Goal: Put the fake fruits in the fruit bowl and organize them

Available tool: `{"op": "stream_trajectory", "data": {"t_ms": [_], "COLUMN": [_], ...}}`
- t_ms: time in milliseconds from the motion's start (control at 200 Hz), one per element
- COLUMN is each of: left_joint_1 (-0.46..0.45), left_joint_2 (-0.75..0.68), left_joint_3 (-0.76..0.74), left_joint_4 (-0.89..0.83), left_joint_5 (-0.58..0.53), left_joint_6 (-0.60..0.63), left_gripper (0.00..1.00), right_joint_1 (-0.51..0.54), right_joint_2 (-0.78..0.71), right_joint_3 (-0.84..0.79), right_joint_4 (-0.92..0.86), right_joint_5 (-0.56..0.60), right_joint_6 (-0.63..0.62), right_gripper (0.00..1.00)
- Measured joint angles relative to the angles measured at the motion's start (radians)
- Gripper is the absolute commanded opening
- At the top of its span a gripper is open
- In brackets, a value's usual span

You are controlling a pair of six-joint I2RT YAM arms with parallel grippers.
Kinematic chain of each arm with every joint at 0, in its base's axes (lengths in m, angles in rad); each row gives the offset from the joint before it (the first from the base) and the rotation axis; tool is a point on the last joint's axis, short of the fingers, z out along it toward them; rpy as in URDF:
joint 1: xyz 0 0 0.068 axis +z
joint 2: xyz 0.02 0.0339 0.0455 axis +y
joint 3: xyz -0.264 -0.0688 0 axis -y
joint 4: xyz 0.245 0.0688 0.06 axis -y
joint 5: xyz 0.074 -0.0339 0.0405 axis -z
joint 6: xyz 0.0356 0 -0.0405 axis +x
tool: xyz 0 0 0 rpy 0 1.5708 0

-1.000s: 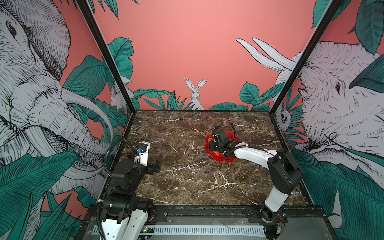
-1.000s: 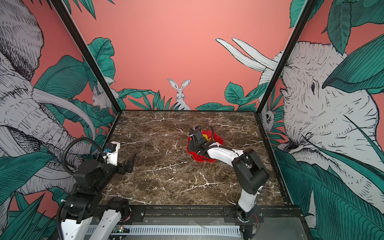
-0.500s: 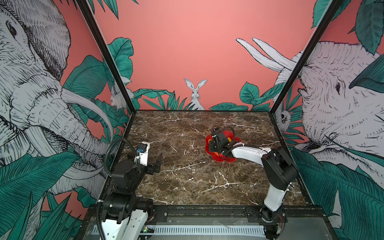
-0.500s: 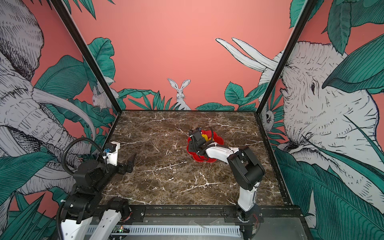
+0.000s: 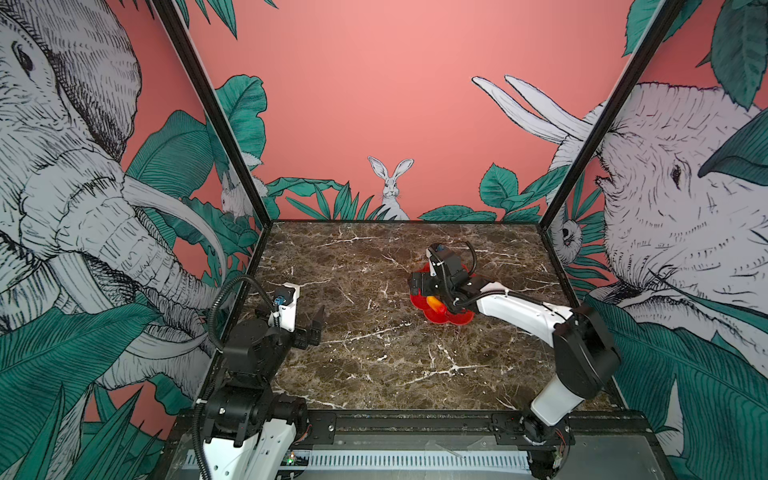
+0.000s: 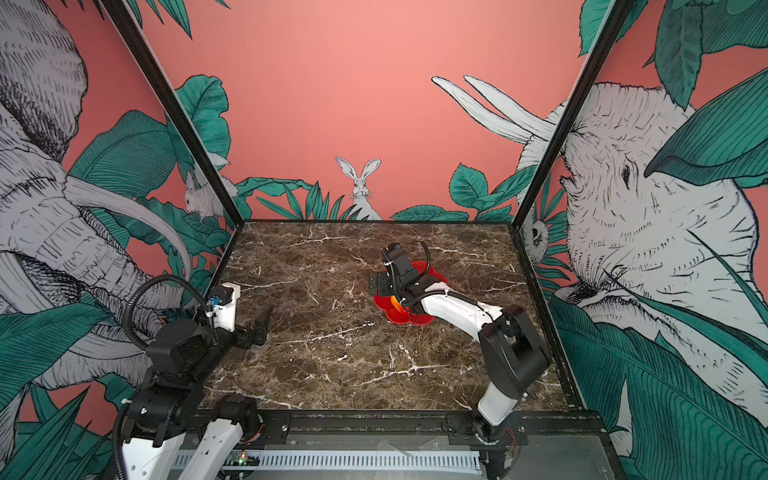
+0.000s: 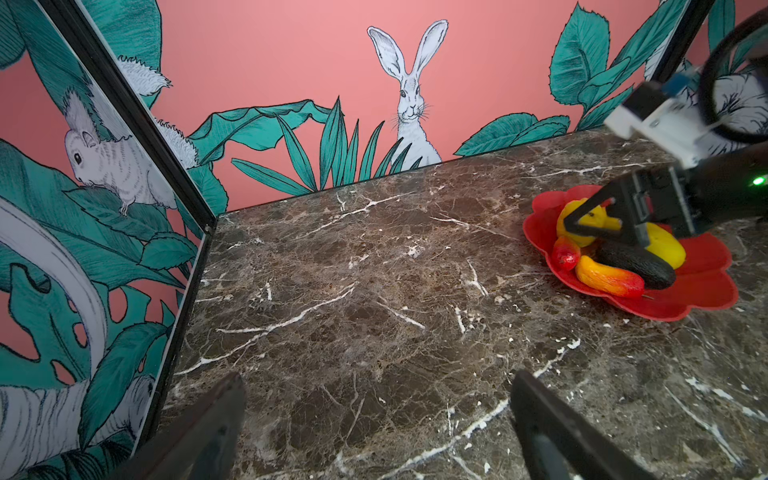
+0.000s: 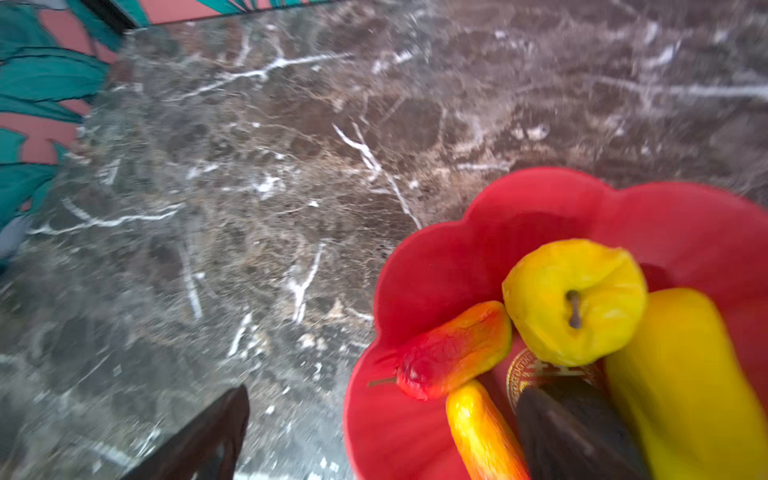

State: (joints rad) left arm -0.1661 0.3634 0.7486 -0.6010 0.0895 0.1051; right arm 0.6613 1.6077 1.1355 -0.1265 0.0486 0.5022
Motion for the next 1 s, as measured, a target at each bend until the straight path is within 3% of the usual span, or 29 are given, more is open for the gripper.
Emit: {"op": "stream_trajectory", "data": {"t_ms": [165, 330, 450, 530, 645, 740, 1001], "left_joint_1": [0.000, 0.000, 0.000, 0.000, -0.001, -0.001, 0.026], "left_joint_2": [0.043, 0.178, 0.251, 0.300, 0.456, 0.622, 0.910], "left_joint_3": [0.000, 0.033, 0.028, -0.043, -0.198, -0.305, -0.345], "left_joint_4": [0.003, 0.032, 0.170, 0.336, 0.578, 0.735, 1.122], "left_joint_5": [-0.001, -0.033, -0.108, -0.192, -0.322, -0.391, -0.401], "left_joint_6": [0.000, -0.035, -0.072, -0.092, -0.107, -0.098, -0.017], "left_gripper": [1.00, 1.00, 1.00, 1.00, 1.00, 1.00, 1.00], "right_joint_1": [-0.012, -0.063, -0.163, -0.253, -0.359, -0.410, -0.492], "right_joint_2": [-0.277, -0.680, -0.976, -1.059, -1.020, -0.886, -0.382], "right_joint_3": [-0.112, -0.419, -0.705, -0.829, -0.962, -1.031, -1.037], "right_joint_4": [0.010, 0.113, 0.236, 0.313, 0.450, 0.549, 0.972], "right_joint_5": [0.072, 0.206, 0.259, 0.321, 0.408, 0.447, 0.455], "right_joint_6": [-0.180, -0.427, -0.555, -0.583, -0.576, -0.566, -0.536], "right_gripper": [1.00, 1.00, 1.00, 1.00, 1.00, 1.00, 1.00]}}
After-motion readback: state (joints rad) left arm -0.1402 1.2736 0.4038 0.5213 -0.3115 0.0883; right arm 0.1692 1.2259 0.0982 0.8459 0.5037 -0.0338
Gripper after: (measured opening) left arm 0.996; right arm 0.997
